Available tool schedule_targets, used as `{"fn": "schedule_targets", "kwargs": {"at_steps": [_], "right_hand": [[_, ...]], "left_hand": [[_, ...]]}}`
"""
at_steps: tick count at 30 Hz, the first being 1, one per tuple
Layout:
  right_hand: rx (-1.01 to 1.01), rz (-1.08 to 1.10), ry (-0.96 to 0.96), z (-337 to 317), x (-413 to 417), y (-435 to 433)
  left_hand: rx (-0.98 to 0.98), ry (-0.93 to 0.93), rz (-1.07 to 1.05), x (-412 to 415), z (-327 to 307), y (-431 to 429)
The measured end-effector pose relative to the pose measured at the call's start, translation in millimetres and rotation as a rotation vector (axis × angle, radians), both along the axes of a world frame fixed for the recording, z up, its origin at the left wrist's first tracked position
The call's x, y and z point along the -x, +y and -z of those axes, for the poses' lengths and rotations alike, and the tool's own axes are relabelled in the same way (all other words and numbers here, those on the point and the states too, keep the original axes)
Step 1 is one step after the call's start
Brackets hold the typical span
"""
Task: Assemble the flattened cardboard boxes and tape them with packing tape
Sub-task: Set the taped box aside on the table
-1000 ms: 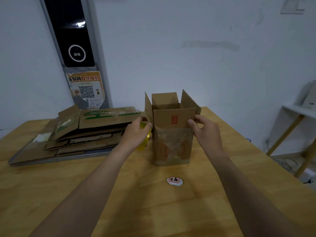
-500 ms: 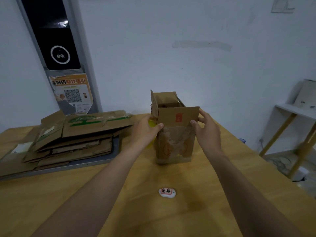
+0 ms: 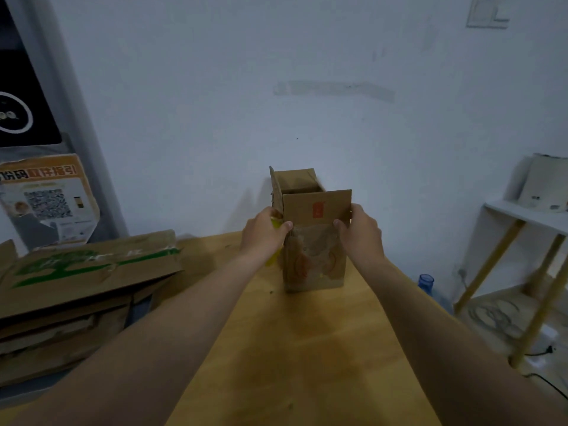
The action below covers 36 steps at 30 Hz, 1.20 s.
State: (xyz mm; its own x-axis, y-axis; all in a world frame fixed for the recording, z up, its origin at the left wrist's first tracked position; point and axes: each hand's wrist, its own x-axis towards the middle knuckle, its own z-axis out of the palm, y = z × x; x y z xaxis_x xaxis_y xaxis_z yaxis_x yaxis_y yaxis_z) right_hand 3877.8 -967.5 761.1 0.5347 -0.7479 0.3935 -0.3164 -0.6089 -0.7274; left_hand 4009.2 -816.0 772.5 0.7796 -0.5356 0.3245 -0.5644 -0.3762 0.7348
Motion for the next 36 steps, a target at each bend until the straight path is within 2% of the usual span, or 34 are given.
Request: {"fn": "schedule_targets", "kwargs": {"at_steps": [5,8,12,17,23,27,36], "right_hand": [[0.019,0.012,0.023,-2.6,-31.8,-32.3],[0.018,0.012,0.037,-2.4,-37.2,-38.8],[0.012,-0.033,0.206,-9.8,-30.2,-30.5],[0.068,-0.065,0.454,-26.5,-3.0,7.1],[0.257,-0.234,0.527,-46.3,6.3,96.8],[0.346,-0.35,0.582,-51.0,-6.9,162.3],[0.4,-0.555,0.574,-33.4,-60.4,275.7]], "left_hand": [[-0.009,0.011,-0.005,-31.2,-1.4,-36.2],[-0.043,-0.071,-0.029,-35.7,2.0,-45.8],[-0.137,-0.106,-0.022,-32.4,0.2,-26.8],[-0.295,-0.227,-0.013,-25.3,-7.9,41.8],[-0.514,-0.542,-0.061,-9.5,-29.5,158.1],[-0.631,-0.664,-0.102,1.3,-41.5,235.6],[-0.705,-0.644,-0.307,-33.6,-39.9,375.6]]}}
